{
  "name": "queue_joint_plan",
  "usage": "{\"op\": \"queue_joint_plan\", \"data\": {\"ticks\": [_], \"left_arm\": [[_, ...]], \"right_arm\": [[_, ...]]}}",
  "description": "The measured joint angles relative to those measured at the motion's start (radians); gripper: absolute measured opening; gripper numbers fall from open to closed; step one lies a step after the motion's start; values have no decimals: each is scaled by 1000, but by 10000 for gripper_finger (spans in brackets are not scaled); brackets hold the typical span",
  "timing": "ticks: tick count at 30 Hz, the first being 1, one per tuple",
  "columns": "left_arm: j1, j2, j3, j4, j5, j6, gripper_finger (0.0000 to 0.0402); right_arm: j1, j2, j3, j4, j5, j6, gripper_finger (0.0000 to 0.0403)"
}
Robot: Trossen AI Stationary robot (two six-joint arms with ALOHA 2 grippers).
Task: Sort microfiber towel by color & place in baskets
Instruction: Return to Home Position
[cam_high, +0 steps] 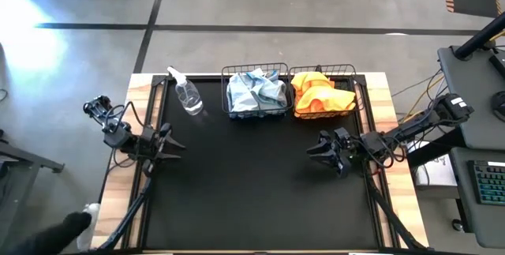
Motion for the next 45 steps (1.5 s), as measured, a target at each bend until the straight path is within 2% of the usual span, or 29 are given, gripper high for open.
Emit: {"op": "queue_joint_plan", "data": {"ticks": [15, 28, 45], "left_arm": [[0, -10, -132, 98, -24, -50, 165], [0, 0, -181, 122, -28, -94, 165], [0, 40, -181, 121, -27, 78, 165]], "right_arm": [[0, -10, -73, 54, 0, 8, 134], [0, -10, -80, 50, 0, 9, 127], [0, -9, -82, 45, 0, -5, 137]]}}
